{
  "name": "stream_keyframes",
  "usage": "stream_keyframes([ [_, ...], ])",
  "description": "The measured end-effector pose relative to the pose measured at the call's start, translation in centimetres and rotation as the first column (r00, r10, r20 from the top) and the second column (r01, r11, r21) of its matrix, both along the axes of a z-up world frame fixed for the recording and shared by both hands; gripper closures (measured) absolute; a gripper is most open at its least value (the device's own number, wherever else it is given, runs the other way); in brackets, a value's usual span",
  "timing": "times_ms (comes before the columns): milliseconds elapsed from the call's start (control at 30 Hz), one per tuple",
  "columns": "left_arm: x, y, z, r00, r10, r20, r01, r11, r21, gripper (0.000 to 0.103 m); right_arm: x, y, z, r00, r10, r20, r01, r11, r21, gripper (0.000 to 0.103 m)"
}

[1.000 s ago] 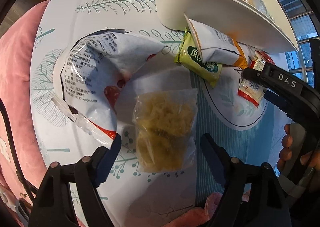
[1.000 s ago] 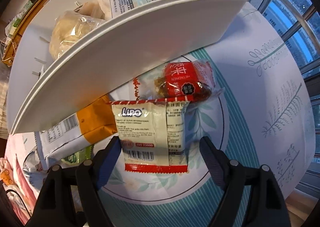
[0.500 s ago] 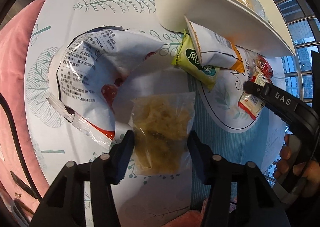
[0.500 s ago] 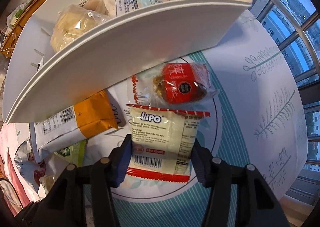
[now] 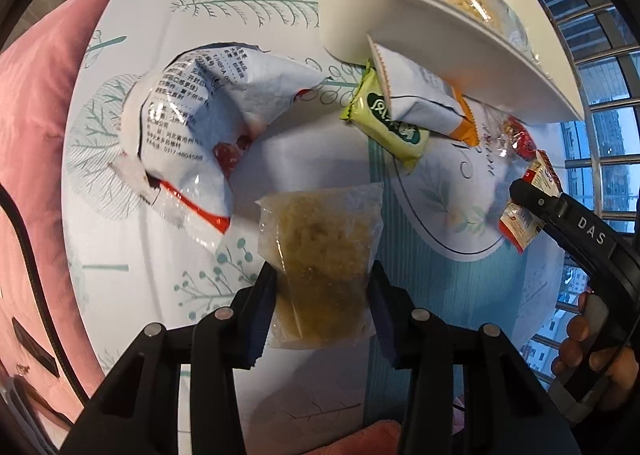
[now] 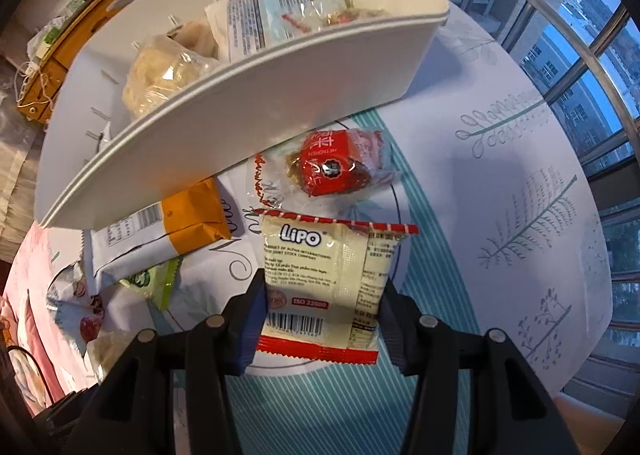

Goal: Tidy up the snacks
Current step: 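Carry both packets into the white tray and open both tools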

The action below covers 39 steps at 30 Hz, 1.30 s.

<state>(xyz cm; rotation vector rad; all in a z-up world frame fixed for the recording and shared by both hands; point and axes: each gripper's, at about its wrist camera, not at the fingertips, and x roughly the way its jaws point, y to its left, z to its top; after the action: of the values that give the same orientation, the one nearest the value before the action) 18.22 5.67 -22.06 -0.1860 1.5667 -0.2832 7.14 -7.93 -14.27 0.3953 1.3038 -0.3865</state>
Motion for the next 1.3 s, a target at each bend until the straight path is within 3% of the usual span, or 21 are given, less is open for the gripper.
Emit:
stream_keyframes([
  [400,-1.4,1.0,6.1,0.994,0.095,0.048,-0.094,0.995,-0.02,0.06,0.5,-2.4,4.6,0.987,0.132,0.093,-0.13,0.991,-0.03,0.052],
  [867,2.1,-1.2,13.3,0.98,0.113,0.162,-0.116,0.993,0.009,0.06,1.1,-7.6,11.6,0.949,0.236,0.21,-0.221,0.971,-0.092,0.052],
  [1133,6.1,-3.4,15.5,0.96,0.141,0.242,-0.141,0.99,-0.016,0.06,3.0,-9.1,12.5,0.927,0.281,0.248,-0.263,0.959,-0.102,0.052],
  [1300,8.5,-4.6,15.3,0.952,0.169,0.254,-0.165,0.986,-0.035,0.06,4.0,-9.6,12.0,0.91,0.305,0.28,-0.296,0.952,-0.073,0.052],
])
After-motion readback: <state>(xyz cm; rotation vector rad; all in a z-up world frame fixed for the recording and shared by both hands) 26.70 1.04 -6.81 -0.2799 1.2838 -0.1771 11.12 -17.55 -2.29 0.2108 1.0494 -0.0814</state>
